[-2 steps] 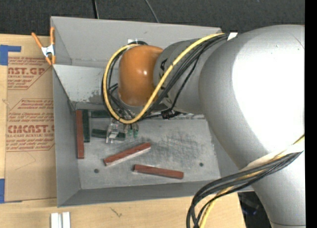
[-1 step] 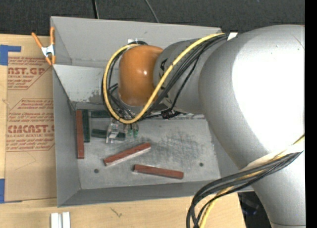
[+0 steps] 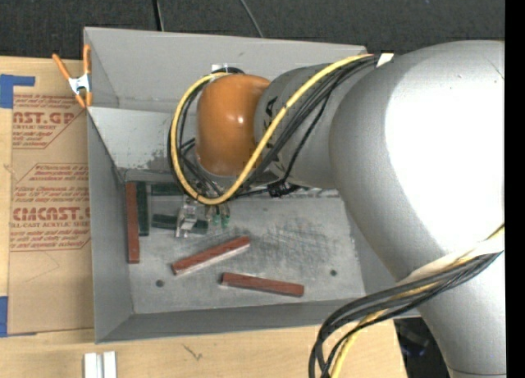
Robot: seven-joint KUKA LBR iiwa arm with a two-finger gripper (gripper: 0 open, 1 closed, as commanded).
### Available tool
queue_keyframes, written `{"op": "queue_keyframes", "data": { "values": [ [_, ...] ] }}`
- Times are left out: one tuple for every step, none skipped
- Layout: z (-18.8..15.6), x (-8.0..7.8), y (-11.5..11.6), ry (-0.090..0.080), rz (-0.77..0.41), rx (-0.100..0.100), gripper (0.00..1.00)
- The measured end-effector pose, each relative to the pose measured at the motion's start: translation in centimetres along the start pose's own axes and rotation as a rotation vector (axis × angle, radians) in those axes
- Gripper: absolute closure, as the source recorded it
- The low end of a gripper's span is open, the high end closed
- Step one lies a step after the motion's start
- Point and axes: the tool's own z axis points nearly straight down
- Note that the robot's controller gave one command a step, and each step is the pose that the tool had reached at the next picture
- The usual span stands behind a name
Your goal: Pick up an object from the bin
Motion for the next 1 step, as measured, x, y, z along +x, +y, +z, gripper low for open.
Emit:
{"op": "queue_keyframes", "data": {
  "values": [
    [-0.64,0.14,-0.07,0.008,0.0,0.004,1.0]
  ]
}}
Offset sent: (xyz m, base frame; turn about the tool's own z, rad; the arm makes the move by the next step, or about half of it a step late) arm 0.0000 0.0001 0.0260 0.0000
